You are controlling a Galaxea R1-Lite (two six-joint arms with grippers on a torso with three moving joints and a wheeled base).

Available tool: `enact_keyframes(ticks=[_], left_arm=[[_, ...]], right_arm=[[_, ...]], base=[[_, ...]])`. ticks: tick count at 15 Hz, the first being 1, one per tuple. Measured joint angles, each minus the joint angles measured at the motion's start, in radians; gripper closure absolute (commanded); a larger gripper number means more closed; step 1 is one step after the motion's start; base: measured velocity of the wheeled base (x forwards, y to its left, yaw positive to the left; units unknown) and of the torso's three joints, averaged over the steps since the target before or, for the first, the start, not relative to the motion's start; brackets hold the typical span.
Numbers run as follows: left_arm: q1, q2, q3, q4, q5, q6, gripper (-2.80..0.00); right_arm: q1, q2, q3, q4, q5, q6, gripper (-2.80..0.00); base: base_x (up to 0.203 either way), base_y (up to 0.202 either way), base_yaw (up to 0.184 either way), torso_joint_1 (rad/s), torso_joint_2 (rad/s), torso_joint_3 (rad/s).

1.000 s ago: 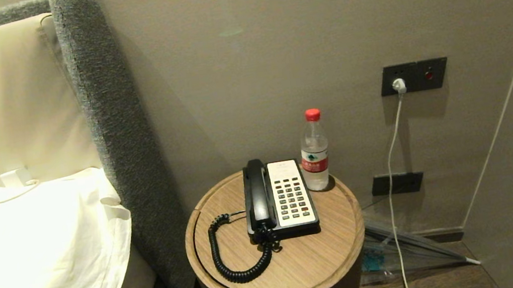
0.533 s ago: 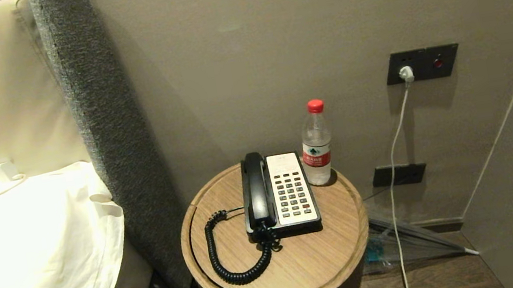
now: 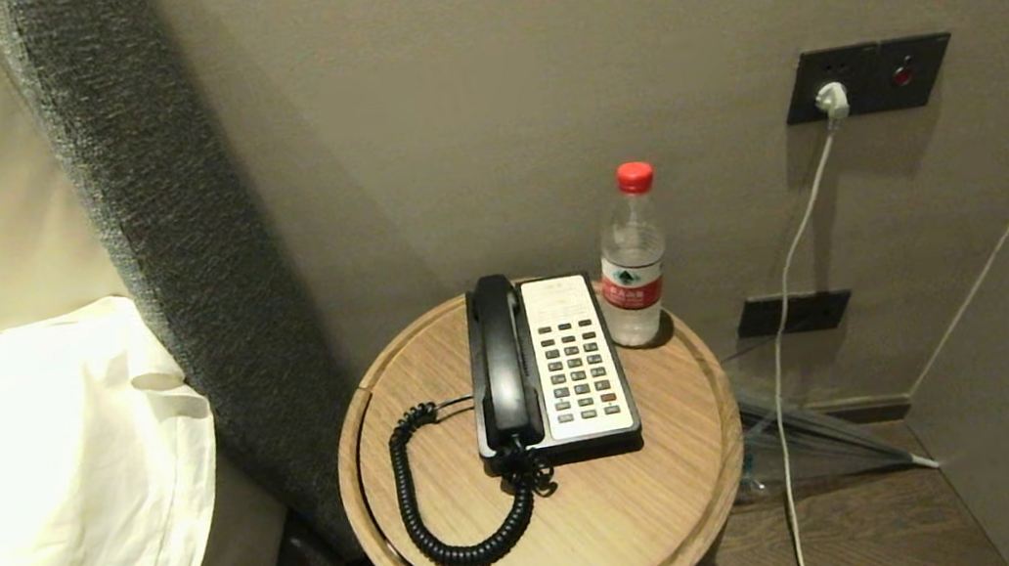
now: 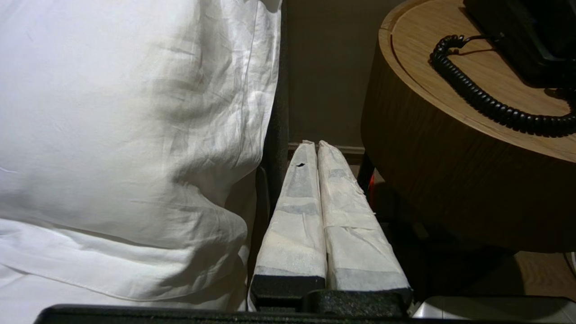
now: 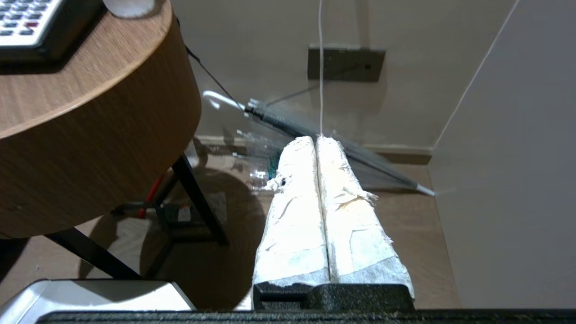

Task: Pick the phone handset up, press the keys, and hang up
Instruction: Pick up the desk phone handset

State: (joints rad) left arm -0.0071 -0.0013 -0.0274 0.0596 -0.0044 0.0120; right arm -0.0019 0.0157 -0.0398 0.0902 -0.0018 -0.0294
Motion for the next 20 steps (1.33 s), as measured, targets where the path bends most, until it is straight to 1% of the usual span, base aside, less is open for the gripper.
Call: enact_keyframes(ticks=[12, 20], left_arm=[[0.0, 0.0, 0.0, -0.002, 0.0, -0.007, 0.0], [0.0, 0.0, 0.0, 0.001, 0.0, 0.0, 0.0]], right_arm=[[0.0, 0.0, 0.0, 0.0, 0.0, 0.0, 0.0], [0.0, 0.0, 0.001, 0.0, 0.0, 0.0, 0.0]], base=[[0.0, 0.0, 0.0, 0.003, 0.0, -0.198], [0.0, 0.0, 0.0, 0.001, 0.0, -0.021]])
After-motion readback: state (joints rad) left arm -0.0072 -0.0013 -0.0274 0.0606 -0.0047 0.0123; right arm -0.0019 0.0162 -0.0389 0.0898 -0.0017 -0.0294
